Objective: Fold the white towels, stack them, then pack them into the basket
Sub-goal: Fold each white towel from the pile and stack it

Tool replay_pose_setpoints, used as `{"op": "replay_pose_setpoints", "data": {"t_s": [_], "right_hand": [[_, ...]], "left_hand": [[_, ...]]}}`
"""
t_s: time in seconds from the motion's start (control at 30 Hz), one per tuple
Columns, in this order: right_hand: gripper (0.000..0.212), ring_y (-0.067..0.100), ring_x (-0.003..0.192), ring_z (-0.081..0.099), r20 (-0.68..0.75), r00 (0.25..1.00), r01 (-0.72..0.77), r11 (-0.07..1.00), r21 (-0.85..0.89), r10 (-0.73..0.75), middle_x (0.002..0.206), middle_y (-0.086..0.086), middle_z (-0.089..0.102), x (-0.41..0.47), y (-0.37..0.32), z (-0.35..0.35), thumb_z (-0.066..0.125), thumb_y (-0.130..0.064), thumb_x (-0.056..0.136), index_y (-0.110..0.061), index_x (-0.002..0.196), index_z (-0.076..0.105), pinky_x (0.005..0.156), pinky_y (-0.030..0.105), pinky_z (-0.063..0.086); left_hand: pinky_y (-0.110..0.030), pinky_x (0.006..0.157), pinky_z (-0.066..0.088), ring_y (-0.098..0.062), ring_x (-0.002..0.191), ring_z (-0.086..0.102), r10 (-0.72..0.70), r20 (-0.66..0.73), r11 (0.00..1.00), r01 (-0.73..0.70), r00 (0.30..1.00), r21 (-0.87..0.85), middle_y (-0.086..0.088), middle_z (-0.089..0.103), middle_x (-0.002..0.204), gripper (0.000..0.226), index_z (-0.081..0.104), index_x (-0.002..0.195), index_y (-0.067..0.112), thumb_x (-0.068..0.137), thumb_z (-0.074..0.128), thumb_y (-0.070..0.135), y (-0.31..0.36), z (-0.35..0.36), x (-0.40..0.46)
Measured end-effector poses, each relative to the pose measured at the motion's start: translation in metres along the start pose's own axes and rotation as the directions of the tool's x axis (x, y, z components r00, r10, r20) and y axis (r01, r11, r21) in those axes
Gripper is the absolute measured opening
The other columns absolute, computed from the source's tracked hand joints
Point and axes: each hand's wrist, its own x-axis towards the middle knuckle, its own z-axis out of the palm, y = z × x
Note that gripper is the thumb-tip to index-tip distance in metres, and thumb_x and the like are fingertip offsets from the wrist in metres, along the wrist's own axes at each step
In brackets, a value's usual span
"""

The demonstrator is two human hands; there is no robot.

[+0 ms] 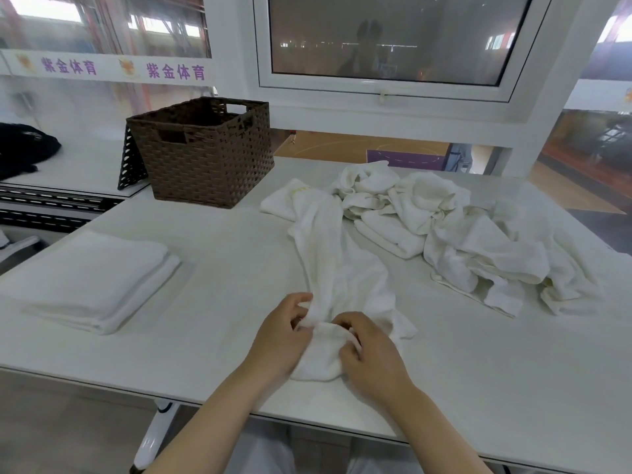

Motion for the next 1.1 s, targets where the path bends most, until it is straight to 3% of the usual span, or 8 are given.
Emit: {"op": "replay_pose_setpoints", "data": {"t_s": [0.13, 0.27, 0.43, 0.57, 0.67, 0.8, 0.97, 1.1], "right_hand": [[0.067, -0.001, 0.095, 0.055, 0.107, 0.994, 0.019, 0.998, -0.052, -0.013, 0.127, -0.027, 0.040, 0.006, -0.004, 0.001, 0.051, -0.012, 0.087, -0.042, 0.145, 0.035, 0.064, 0.010, 0.044], [0.034, 0.002, 0.092, 0.057, 0.131, 0.983, 0.151, 0.974, -0.166, -0.130, 0.117, -0.024, 0.049, 0.008, -0.005, 0.009, 0.052, -0.020, 0.084, -0.035, 0.114, 0.062, 0.062, 0.007, 0.034], [0.019, -0.002, 0.079, 0.056, 0.123, 0.975, 0.189, 0.981, -0.041, -0.183, 0.093, -0.022, 0.053, -0.001, -0.007, 0.013, 0.046, -0.020, 0.077, -0.030, 0.085, 0.061, 0.062, 0.010, 0.039], [0.021, -0.004, 0.077, 0.055, 0.150, 0.969, 0.199, 0.980, 0.000, -0.197, 0.094, -0.022, 0.056, -0.007, -0.011, 0.012, 0.046, -0.021, 0.078, -0.029, 0.086, 0.064, 0.063, 0.011, 0.039], [0.023, -0.005, 0.077, 0.054, 0.156, 0.970, 0.188, 0.982, -0.002, -0.186, 0.096, -0.024, 0.054, -0.007, -0.011, 0.011, 0.045, -0.025, 0.080, -0.030, 0.091, 0.064, 0.064, 0.015, 0.042], [0.022, -0.005, 0.077, 0.053, 0.150, 0.972, 0.186, 0.982, -0.011, -0.183, 0.097, -0.028, 0.051, -0.008, -0.011, 0.011, 0.045, -0.027, 0.081, -0.032, 0.094, 0.063, 0.064, 0.015, 0.043], [0.023, -0.001, 0.080, 0.056, 0.099, 0.982, 0.157, 0.987, 0.021, -0.158, 0.101, -0.023, 0.055, -0.007, -0.010, 0.010, 0.048, -0.017, 0.083, -0.032, 0.094, 0.063, 0.066, 0.021, 0.049], [0.031, 0.001, 0.091, 0.058, 0.022, 0.988, 0.152, 0.985, 0.078, -0.154, 0.097, -0.021, 0.057, -0.008, -0.008, 0.009, 0.051, -0.003, 0.081, -0.029, 0.093, 0.062, 0.076, 0.020, 0.049]], "left_hand": [[-0.010, 0.062, 0.043, 0.004, 0.070, 0.061, 0.017, 0.155, 1.000, -0.017, 0.988, 0.000, 0.014, 0.070, 0.084, 0.048, 0.062, 0.107, 0.033, 0.080, 0.052, -0.005, 0.005, -0.008, -0.031], [-0.020, 0.069, 0.045, -0.007, 0.072, 0.063, -0.065, 0.253, 0.997, 0.073, 0.965, -0.025, 0.003, 0.074, 0.083, 0.033, 0.067, 0.101, 0.029, 0.079, 0.053, 0.009, 0.007, -0.029, -0.039], [-0.032, 0.078, 0.054, -0.010, 0.075, 0.064, -0.140, 0.035, 0.990, 0.140, 0.990, 0.001, 0.005, 0.072, 0.095, 0.020, 0.057, 0.112, 0.023, 0.095, 0.051, 0.015, 0.001, -0.037, -0.007], [-0.029, 0.084, 0.047, -0.011, 0.103, 0.060, -0.111, -0.051, 0.978, 0.119, 0.992, 0.174, 0.010, 0.053, 0.125, 0.065, 0.034, 0.142, 0.023, 0.089, 0.064, 0.046, -0.001, -0.023, 0.037], [-0.032, 0.089, 0.046, -0.021, 0.112, 0.057, -0.127, -0.117, 0.970, 0.148, 0.985, 0.193, 0.001, 0.051, 0.130, 0.081, 0.023, 0.148, 0.019, 0.084, 0.069, 0.036, -0.002, -0.013, 0.067], [-0.039, 0.097, 0.047, -0.029, 0.114, 0.058, -0.164, -0.242, 0.977, 0.192, 0.956, 0.097, -0.008, 0.057, 0.131, 0.068, 0.026, 0.148, 0.016, 0.085, 0.051, 0.007, -0.008, -0.021, 0.086], [-0.022, 0.094, 0.040, -0.016, 0.121, 0.054, 0.119, -0.372, 0.989, -0.078, 0.920, 0.124, 0.002, 0.059, 0.128, 0.056, 0.048, 0.137, 0.018, 0.088, 0.042, -0.007, -0.003, -0.029, 0.052], [-0.011, 0.077, 0.046, 0.001, 0.093, 0.062, 0.231, -0.281, 0.972, -0.212, 0.932, 0.099, 0.021, 0.066, 0.107, 0.044, 0.063, 0.115, 0.027, 0.090, 0.047, -0.005, 0.005, -0.026, 0.008]]}}
